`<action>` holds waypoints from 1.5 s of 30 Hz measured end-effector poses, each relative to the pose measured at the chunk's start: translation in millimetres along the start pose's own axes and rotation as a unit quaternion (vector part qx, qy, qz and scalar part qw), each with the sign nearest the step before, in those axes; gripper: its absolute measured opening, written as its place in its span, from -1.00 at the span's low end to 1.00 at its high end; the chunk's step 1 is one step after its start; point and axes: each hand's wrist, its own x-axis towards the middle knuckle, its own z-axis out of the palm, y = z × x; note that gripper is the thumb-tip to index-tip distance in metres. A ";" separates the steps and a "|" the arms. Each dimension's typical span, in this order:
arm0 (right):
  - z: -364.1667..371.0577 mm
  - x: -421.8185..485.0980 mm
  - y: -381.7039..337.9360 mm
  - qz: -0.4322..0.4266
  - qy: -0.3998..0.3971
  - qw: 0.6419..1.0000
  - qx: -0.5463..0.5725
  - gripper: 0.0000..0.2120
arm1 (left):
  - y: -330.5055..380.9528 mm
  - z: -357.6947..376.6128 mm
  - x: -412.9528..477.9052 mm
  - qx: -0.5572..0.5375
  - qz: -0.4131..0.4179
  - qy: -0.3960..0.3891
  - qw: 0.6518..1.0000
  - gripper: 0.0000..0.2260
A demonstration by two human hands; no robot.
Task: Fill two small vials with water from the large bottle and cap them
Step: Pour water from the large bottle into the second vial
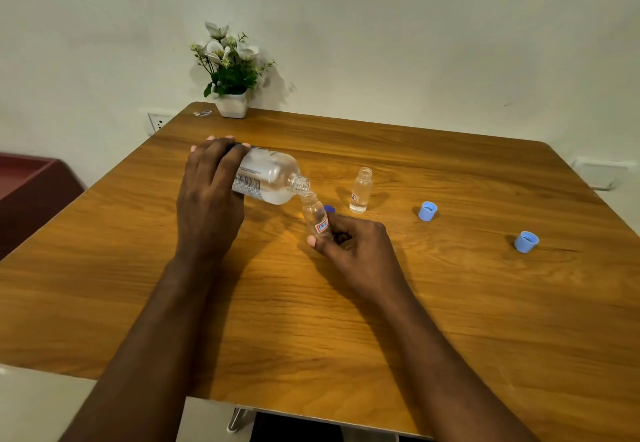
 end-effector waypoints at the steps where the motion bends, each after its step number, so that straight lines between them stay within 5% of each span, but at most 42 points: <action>1: 0.2 0.1 -0.1 0.000 0.000 1.000 0.000 -0.82 | 0.1 -0.1 0.0 0.000 0.000 0.000 1.000 -0.54; 45: 1.2 0.7 2.4 -0.011 0.000 1.000 0.000 -0.82 | -2.9 2.2 -0.6 0.005 0.004 0.006 1.000 -0.51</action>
